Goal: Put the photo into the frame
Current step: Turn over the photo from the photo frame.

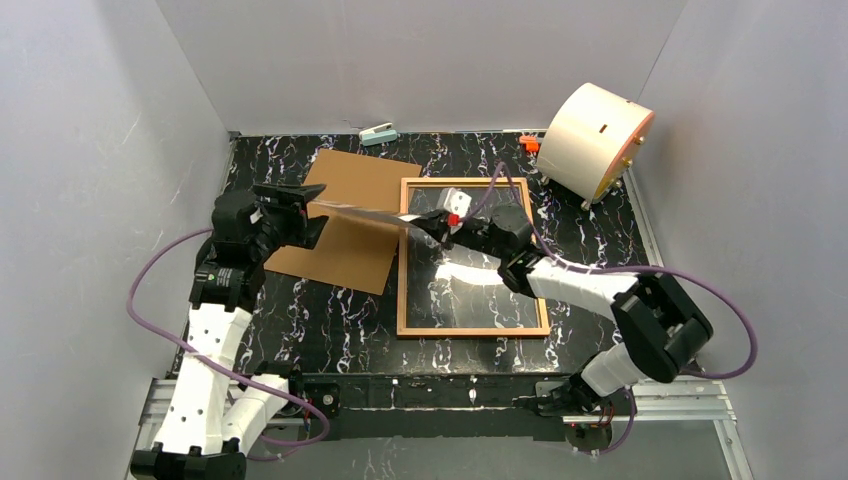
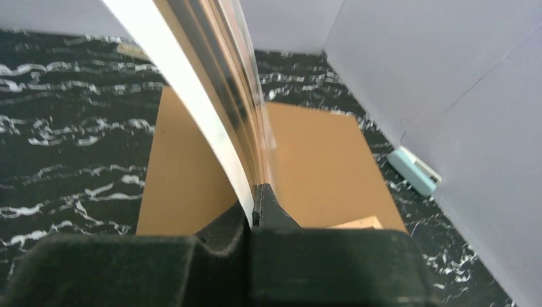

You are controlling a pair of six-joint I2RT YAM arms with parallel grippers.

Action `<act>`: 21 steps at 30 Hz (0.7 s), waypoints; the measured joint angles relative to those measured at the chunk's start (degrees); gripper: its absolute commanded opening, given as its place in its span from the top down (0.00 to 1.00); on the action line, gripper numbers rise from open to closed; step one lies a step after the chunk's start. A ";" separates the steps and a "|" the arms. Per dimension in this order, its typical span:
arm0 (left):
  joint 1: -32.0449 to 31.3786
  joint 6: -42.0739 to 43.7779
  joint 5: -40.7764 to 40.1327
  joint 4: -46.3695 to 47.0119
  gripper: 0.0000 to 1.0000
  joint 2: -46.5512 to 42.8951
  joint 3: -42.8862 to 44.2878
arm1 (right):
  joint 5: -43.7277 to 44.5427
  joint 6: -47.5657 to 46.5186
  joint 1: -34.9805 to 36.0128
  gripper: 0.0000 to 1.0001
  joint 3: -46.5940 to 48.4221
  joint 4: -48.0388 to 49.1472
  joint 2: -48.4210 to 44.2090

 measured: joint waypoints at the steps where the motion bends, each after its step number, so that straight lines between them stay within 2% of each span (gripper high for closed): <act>1: 0.00 0.57 -0.35 0.02 0.16 0.00 0.79 | 0.02 0.46 0.00 0.99 0.00 -0.04 -1.27; 2: 0.00 1.14 -0.72 0.09 0.08 -0.02 1.62 | 0.02 1.09 0.00 0.99 0.00 -0.04 -2.58; 4: 0.00 2.47 -1.53 0.50 0.02 -0.02 3.21 | 0.04 2.36 0.00 0.99 0.00 -0.04 -5.25; 15: 0.00 18.91 1.36 8.87 0.02 3.52 13.73 | 2.08 13.31 -0.48 0.99 3.37 -5.92 -11.91; 21: 0.00 27.34 2.99 9.35 0.02 3.91 17.97 | 3.80 16.68 -0.87 0.99 4.90 -10.80 -13.81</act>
